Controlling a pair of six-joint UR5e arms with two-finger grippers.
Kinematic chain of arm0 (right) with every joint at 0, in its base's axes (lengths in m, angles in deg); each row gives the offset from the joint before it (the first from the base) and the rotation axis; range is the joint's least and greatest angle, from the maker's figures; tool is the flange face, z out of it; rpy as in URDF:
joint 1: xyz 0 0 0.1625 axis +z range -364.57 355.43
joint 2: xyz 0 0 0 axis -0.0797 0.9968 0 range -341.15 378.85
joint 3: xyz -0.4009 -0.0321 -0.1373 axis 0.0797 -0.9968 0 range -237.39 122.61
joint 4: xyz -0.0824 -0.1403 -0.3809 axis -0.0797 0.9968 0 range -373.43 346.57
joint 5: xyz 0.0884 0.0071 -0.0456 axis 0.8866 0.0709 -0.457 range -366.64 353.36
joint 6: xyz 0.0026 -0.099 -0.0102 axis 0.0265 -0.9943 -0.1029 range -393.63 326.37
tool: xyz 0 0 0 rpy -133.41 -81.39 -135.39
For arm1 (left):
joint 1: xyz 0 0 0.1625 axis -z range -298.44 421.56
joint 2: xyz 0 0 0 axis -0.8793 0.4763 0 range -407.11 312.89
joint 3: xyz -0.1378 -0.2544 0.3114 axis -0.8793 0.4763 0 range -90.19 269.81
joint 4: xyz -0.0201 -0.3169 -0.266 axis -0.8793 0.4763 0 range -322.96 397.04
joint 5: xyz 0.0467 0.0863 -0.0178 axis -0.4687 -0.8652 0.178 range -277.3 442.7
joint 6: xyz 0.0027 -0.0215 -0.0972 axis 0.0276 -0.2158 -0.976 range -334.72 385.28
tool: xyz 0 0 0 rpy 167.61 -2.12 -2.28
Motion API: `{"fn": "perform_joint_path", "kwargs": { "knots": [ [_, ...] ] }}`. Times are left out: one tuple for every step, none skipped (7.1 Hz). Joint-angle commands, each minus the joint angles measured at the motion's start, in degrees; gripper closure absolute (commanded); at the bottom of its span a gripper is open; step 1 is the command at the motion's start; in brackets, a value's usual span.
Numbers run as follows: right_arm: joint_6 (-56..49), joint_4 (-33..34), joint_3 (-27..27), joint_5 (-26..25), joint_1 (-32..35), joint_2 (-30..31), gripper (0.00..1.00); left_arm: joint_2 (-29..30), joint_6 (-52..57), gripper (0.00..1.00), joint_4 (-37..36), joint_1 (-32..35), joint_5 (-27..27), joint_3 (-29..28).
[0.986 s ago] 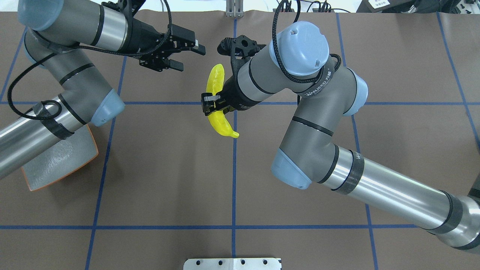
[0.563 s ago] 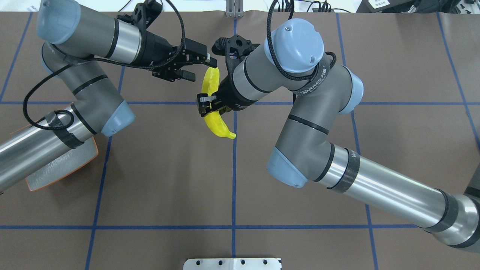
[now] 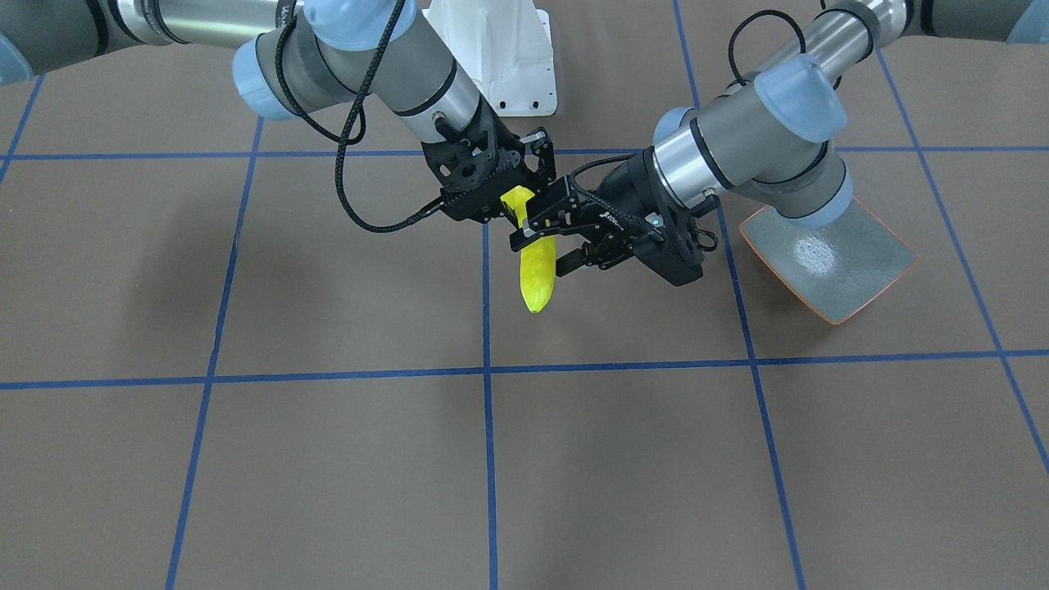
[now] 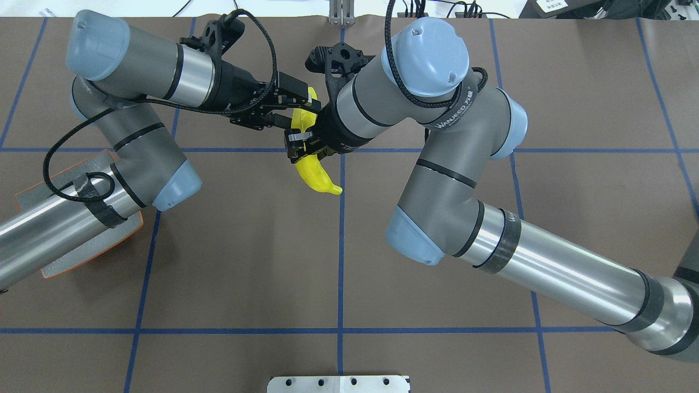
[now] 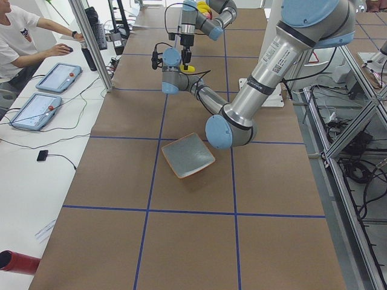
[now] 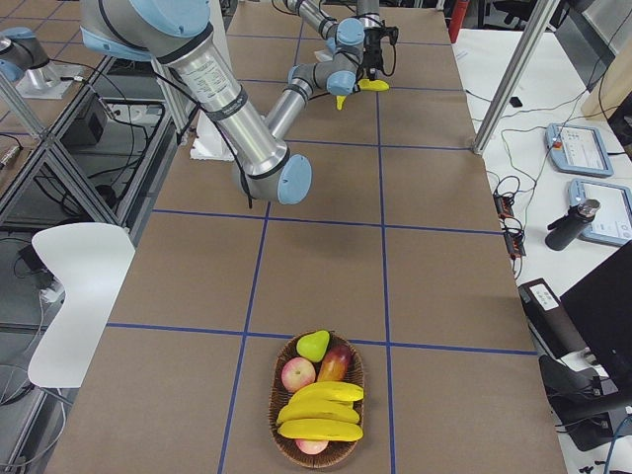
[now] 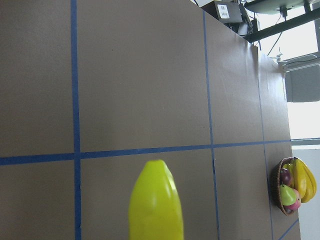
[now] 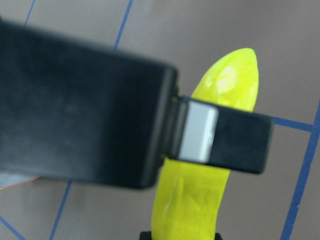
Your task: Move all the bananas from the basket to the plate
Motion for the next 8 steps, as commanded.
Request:
{"fn": "perform_joint_path", "kwargs": {
  "knots": [
    [-0.24, 0.03, -0.02, -0.11, 0.91, 0.02, 1.0, -0.66, 1.26, 0.17, 0.01, 0.0, 0.0, 0.34],
    [-0.24, -0.06, -0.11, -0.11, 0.91, -0.07, 1.0, -0.58, 1.26, 0.19, 0.01, -0.09, 0.0, 0.43],
    [-0.24, -0.06, -0.02, -0.11, 0.91, -0.15, 1.0, -0.49, 1.26, 0.19, 0.01, -0.09, 0.0, 0.51],
    [-0.15, -0.06, -0.02, -0.11, 0.91, -0.5, 1.0, -0.49, 1.26, 0.22, 0.1, -0.43, 0.0, 0.51],
    [-0.15, -0.06, -0.11, -0.11, 0.91, -0.59, 1.0, -0.49, 1.26, 0.28, 0.18, -0.44, 0.0, 0.6],
    [-0.15, -0.06, -0.11, -0.11, 0.91, -0.59, 1.0, -0.49, 1.26, 0.48, 0.19, -0.52, 0.0, 0.86],
    [-0.15, -0.06, -0.11, -0.2, 0.91, -0.59, 1.0, -0.58, 1.17, 0.99, 0.45, -0.53, 0.0, 1.04],
    [0.02, -0.14, -0.02, -0.2, 0.91, -0.68, 1.0, -0.58, 1.26, 1.0, 0.45, -0.53, 0.0, 1.04]
  ]
}}
